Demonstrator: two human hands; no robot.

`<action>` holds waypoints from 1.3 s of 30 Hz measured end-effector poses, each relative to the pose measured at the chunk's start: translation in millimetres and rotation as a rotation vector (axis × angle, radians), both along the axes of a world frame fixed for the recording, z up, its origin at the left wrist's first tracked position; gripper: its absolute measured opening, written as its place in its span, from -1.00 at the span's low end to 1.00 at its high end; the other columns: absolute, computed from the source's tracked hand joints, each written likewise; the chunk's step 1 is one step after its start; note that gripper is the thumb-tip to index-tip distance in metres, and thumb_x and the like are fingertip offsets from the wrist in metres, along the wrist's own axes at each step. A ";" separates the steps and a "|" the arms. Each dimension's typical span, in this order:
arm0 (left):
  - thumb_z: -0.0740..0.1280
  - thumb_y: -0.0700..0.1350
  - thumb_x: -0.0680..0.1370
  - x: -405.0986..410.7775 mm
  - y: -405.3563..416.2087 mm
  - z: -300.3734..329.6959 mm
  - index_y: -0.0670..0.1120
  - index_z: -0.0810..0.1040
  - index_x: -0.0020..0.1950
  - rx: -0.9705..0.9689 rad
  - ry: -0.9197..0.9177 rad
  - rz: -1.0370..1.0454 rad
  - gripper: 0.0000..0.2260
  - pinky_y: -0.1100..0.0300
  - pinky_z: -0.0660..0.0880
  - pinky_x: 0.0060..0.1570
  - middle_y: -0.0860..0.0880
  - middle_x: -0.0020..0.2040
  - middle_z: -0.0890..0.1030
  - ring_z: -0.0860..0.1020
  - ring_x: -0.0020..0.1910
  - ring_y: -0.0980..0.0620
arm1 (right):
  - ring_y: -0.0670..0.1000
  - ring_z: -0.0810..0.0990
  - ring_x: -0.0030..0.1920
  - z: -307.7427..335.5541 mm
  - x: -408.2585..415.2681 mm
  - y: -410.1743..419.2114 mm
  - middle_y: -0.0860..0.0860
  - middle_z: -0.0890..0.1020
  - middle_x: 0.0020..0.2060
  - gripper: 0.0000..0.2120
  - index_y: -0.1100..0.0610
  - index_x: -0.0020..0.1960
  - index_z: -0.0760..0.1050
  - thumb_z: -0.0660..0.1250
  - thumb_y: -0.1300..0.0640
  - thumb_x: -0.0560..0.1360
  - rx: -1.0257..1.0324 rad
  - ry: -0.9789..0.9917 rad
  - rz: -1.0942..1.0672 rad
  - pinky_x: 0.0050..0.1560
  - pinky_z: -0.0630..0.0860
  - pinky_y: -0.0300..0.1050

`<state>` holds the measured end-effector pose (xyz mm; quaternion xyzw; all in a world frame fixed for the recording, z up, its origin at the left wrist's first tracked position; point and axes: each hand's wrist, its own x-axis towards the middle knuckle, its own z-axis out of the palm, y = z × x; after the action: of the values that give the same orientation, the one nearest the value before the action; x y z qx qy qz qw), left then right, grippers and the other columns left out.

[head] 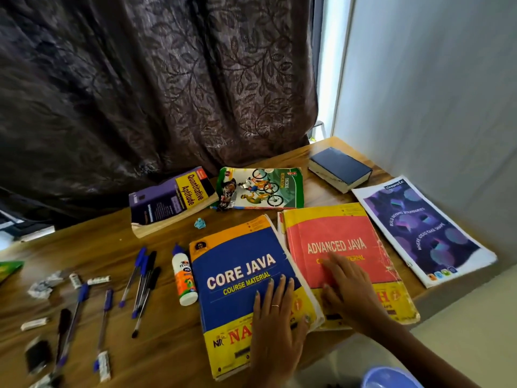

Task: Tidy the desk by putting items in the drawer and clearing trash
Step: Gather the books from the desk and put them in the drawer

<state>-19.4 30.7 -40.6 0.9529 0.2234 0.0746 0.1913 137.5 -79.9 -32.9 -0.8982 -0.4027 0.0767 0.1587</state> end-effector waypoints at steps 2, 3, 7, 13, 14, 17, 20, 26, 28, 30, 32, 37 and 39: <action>-0.01 0.34 0.53 -1.0 1.2 6.2 -0.01 0.29 0.49 0.001 0.130 -0.023 -0.35 0.08 -0.12 0.39 0.05 0.49 0.27 0.25 0.47 -0.05 | -0.02 -0.07 0.52 -8.1 1.3 2.1 -0.03 0.00 0.54 -0.43 0.01 0.52 0.01 0.02 -0.15 0.58 -0.090 -0.017 0.056 0.49 -0.09 -0.05; -0.03 0.38 0.51 -0.8 0.5 9.1 -0.02 0.34 0.46 0.008 0.180 -0.032 -0.32 0.06 -0.07 0.37 0.03 0.46 0.34 0.32 0.43 -0.04 | -0.03 -0.10 0.53 -9.7 3.1 3.5 -0.04 -0.02 0.54 -0.43 0.00 0.52 -0.02 0.01 -0.16 0.58 -0.112 -0.021 0.073 0.49 -0.11 -0.06; -0.07 0.43 0.48 0.5 -0.2 14.7 -0.02 0.40 0.42 0.007 0.226 0.014 -0.27 0.06 -0.04 0.37 0.05 0.43 0.39 0.37 0.40 0.00 | -0.03 -0.07 0.52 -3.9 23.0 15.5 -0.06 0.01 0.53 -0.42 -0.02 0.52 0.01 0.06 -0.16 0.57 -0.146 0.003 0.133 0.48 -0.03 -0.05; -0.27 0.44 0.40 -19.8 15.9 -0.9 0.14 -0.19 0.46 -0.144 -0.032 0.339 -0.30 0.14 -0.41 0.43 0.16 0.49 -0.26 -0.24 0.52 0.11 | 0.01 -0.03 0.52 6.5 39.0 40.8 -0.05 0.03 0.53 -0.42 -0.02 0.51 0.05 0.13 -0.14 0.56 -0.126 0.059 0.159 0.47 0.02 0.01; -0.32 0.47 0.36 -26.0 20.2 1.0 0.12 -0.16 0.46 -0.141 -0.027 0.412 -0.24 0.11 -0.37 0.44 0.13 0.49 -0.24 -0.22 0.52 0.10 | 0.02 -0.06 0.53 6.9 38.6 43.5 -0.04 0.00 0.53 -0.40 -0.02 0.51 0.02 0.12 -0.15 0.56 -0.141 0.063 0.171 0.48 0.00 0.04; -0.18 0.38 0.44 -37.0 26.7 6.4 -0.06 0.18 0.49 -0.044 0.031 0.502 -0.24 -0.12 -0.01 0.43 -0.02 0.51 0.16 0.16 0.50 -0.10 | 0.06 -0.15 0.53 10.7 37.8 44.6 -0.01 -0.10 0.54 -0.30 0.00 0.53 -0.09 0.13 -0.21 0.53 -0.215 0.055 0.239 0.49 -0.07 0.08; -0.14 0.25 0.57 -35.5 25.8 16.7 -0.18 0.55 0.27 0.042 0.151 0.469 -0.32 -0.28 0.36 0.16 -0.13 0.25 0.58 0.53 0.23 -0.23 | 0.08 -0.24 0.52 15.7 33.8 34.4 0.02 -0.20 0.53 -0.14 0.03 0.53 -0.22 0.12 -0.35 0.46 -0.346 0.023 0.359 0.49 -0.15 0.09; -0.11 0.30 0.47 -38.3 23.5 7.4 -0.04 0.28 0.47 -0.005 0.100 0.514 -0.31 -0.08 -0.03 0.44 -0.01 0.47 0.31 0.13 0.49 -0.02 | 0.11 -0.38 0.48 19.4 15.5 -3.5 0.15 0.02 0.47 0.20 0.21 0.51 -0.12 0.13 -0.57 0.19 -0.303 -0.178 0.574 0.42 -0.26 0.12; -0.10 0.29 0.44 -41.0 25.0 2.7 -0.02 0.22 0.49 0.011 0.071 0.512 -0.30 -0.02 -0.11 0.47 0.02 0.50 0.25 0.03 0.50 0.05 | 0.17 -0.26 0.50 25.9 9.9 -4.1 0.18 0.23 0.43 0.27 0.24 0.50 -0.10 0.24 -0.55 0.12 -0.344 -0.213 0.533 0.38 -0.25 0.14; -0.09 0.29 0.45 -42.4 28.4 1.8 -0.02 0.24 0.49 0.017 0.048 0.509 -0.31 -0.03 -0.08 0.47 0.01 0.50 0.26 0.04 0.49 0.06 | 0.24 -0.37 0.44 18.3 9.8 -5.5 0.19 -0.15 0.50 0.28 0.17 0.46 -0.43 0.22 -0.55 0.18 -0.346 -0.157 0.548 0.38 -0.46 0.14; -0.08 0.30 0.46 -43.6 31.0 1.2 -0.02 0.24 0.48 0.021 0.031 0.502 -0.32 -0.05 -0.03 0.47 0.01 0.49 0.27 0.05 0.49 0.06 | 0.25 -0.50 0.37 12.2 11.5 -8.1 0.13 -0.43 0.42 0.18 0.08 0.38 -0.55 0.14 -0.54 0.25 -0.425 -0.084 0.549 0.35 -0.51 0.17; -0.26 0.41 0.47 -47.0 34.9 -0.8 -0.02 0.26 0.48 0.033 0.007 0.480 -0.21 -0.07 -0.02 0.47 0.01 0.49 0.27 0.08 0.51 0.03 | 0.30 0.31 0.38 26.3 9.8 -9.0 0.26 0.33 0.40 0.12 0.21 0.43 0.28 0.24 -0.56 0.14 -0.415 -0.214 0.560 0.24 0.34 0.33; -0.25 0.42 0.46 -47.4 35.1 -1.3 -0.02 0.26 0.48 0.033 0.009 0.484 -0.21 -0.05 -0.04 0.47 0.01 0.49 0.28 0.06 0.50 0.05 | 0.23 0.54 0.21 27.5 7.5 -8.6 0.20 0.56 0.23 0.02 0.17 0.26 0.52 0.31 -0.55 0.07 -0.330 -0.271 0.538 0.04 0.53 0.23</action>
<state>-66.8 65.7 -41.9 0.8750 0.4447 0.1174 0.1512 145.0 -88.6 -5.3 -0.7753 -0.6249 0.0597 -0.0697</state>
